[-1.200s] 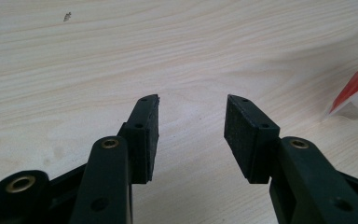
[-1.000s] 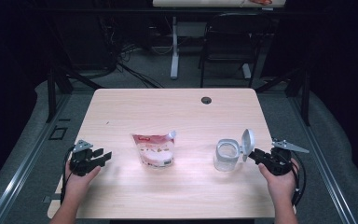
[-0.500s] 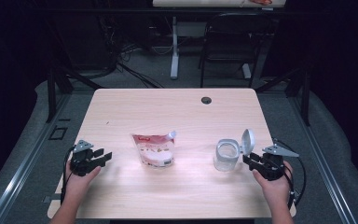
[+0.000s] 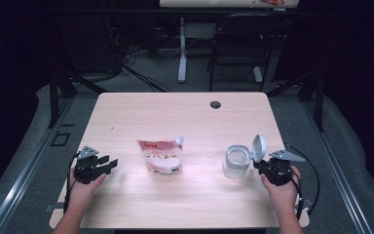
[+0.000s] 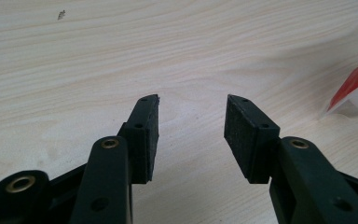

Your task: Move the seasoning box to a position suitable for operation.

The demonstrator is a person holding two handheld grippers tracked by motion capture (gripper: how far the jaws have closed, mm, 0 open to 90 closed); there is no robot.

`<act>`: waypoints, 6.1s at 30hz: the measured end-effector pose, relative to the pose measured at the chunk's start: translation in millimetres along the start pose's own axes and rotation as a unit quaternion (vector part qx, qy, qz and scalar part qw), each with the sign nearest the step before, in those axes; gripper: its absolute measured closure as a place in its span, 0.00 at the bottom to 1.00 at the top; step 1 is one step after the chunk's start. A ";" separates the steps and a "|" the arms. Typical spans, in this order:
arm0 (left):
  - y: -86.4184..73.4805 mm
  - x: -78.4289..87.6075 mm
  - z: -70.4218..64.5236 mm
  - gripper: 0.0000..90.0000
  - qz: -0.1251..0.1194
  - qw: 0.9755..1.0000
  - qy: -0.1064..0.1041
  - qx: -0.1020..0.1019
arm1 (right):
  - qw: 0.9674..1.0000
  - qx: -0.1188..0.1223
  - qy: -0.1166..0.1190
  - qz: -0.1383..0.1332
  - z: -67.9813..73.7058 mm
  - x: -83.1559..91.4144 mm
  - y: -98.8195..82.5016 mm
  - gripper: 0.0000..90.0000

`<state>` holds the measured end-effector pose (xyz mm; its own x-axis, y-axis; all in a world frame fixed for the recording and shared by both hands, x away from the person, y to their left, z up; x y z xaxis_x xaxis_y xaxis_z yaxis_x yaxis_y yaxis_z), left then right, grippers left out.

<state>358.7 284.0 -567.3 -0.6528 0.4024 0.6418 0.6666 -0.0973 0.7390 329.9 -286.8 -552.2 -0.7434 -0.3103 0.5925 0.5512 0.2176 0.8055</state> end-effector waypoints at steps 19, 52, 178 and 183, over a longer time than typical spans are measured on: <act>0.5 2.8 1.1 0.61 -0.001 1.000 -0.002 -0.001 | 0.997 0.071 0.015 0.016 20.4 6.0 -1.4 0.92; 0.6 3.7 1.5 0.61 0.000 1.000 -0.003 -0.003 | 0.994 0.070 0.081 0.011 38.2 7.0 -8.0 0.85; 108.8 59.0 -116.0 0.69 -0.012 0.975 -0.169 -0.144 | 0.968 0.215 0.130 -0.017 110.6 49.3 138.7 0.76; 105.1 53.1 -112.3 0.64 -0.009 0.975 -0.172 -0.142 | 0.962 0.225 0.157 -0.008 128.8 33.1 142.7 0.75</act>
<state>353.7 192.9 -432.6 -0.4714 0.6828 0.5581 0.4984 -0.3158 0.8074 335.2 -146.8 -416.4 -0.5613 -0.5657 0.6041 0.2684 0.5660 0.7795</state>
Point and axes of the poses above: each handheld gripper's, and its own axes: x roughly backward along the jaws, y roughly out of its top, z roughly to its left, the point moved 2 cm from there along -x, roughly forward along the jaws, and after that the axes turned 7 degrees about x, right-handed, at the moved point
